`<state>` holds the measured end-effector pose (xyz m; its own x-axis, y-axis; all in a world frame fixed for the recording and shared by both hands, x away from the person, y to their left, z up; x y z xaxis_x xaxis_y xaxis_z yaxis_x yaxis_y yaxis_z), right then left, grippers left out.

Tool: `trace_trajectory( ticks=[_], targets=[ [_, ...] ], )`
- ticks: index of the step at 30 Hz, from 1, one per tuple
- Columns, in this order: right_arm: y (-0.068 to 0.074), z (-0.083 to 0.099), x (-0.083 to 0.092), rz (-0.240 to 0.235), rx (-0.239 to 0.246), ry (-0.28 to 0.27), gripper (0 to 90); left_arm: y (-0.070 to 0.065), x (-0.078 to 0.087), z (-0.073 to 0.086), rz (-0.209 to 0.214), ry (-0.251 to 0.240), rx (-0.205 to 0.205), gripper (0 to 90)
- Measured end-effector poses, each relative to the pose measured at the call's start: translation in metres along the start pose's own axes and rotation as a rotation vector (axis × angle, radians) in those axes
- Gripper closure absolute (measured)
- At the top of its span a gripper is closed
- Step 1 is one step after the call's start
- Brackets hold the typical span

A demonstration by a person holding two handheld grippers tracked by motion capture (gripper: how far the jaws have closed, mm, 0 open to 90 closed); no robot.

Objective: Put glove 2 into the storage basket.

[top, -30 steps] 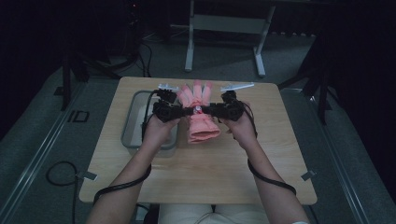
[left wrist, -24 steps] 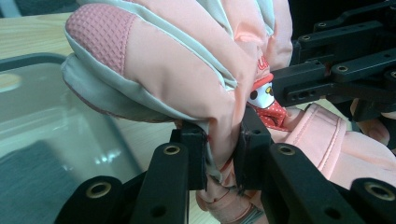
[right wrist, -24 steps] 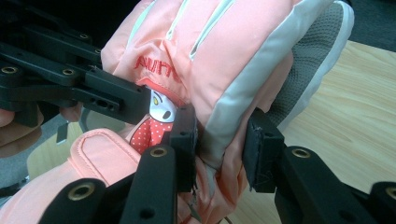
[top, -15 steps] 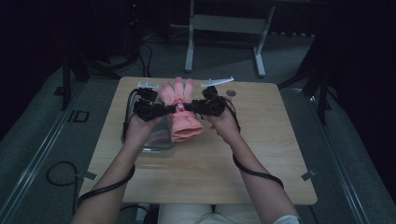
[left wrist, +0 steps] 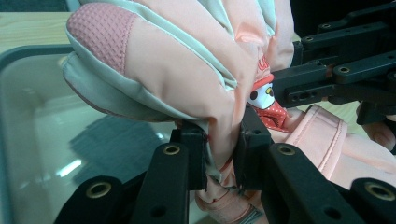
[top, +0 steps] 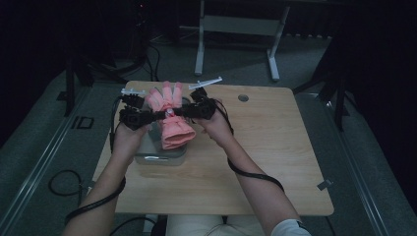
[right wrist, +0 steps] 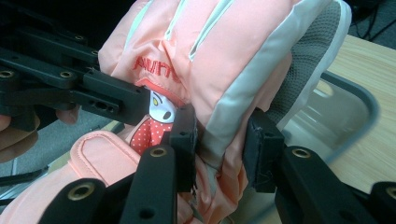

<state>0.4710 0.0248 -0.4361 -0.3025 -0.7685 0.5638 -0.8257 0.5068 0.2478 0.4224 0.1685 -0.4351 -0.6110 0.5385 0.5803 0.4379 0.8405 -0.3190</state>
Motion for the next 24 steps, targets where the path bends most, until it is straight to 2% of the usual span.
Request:
trace_trajectory(
  ticks=[5, 11, 15, 18, 24],
  targets=[
    [0.005, -0.002, -0.015, -0.013, 0.012, 0.012, 68.2, 0.015, 0.005, 0.007, -0.026, 0.002, 0.024, 76.1],
    [0.005, 0.004, -0.036, -0.021, 0.011, 0.046, 68.2, 0.03, 0.0, 0.02, -0.031, 0.02, 0.053, 76.2],
    [0.002, 0.009, -0.049, -0.022, -0.001, 0.056, 68.2, 0.039, -0.007, 0.026, -0.046, 0.023, 0.068, 76.2],
    [-0.003, 0.011, -0.058, -0.015, -0.004, 0.064, 68.2, 0.048, -0.015, 0.028, -0.044, 0.026, 0.084, 76.1],
    [-0.014, 0.017, -0.068, 0.003, -0.011, 0.103, 68.2, 0.055, -0.031, 0.035, -0.031, 0.04, 0.113, 76.1]
  ],
)
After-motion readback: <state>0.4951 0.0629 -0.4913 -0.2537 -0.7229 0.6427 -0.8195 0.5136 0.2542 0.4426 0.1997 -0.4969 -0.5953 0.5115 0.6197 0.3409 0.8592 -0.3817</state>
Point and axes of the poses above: each handheld gripper's, and its own axes: x roughly backward along the jaws, z roughly out of its underside, y roughly to its left, the point moved 6 cm from there along -x, roughly forward along the jaws
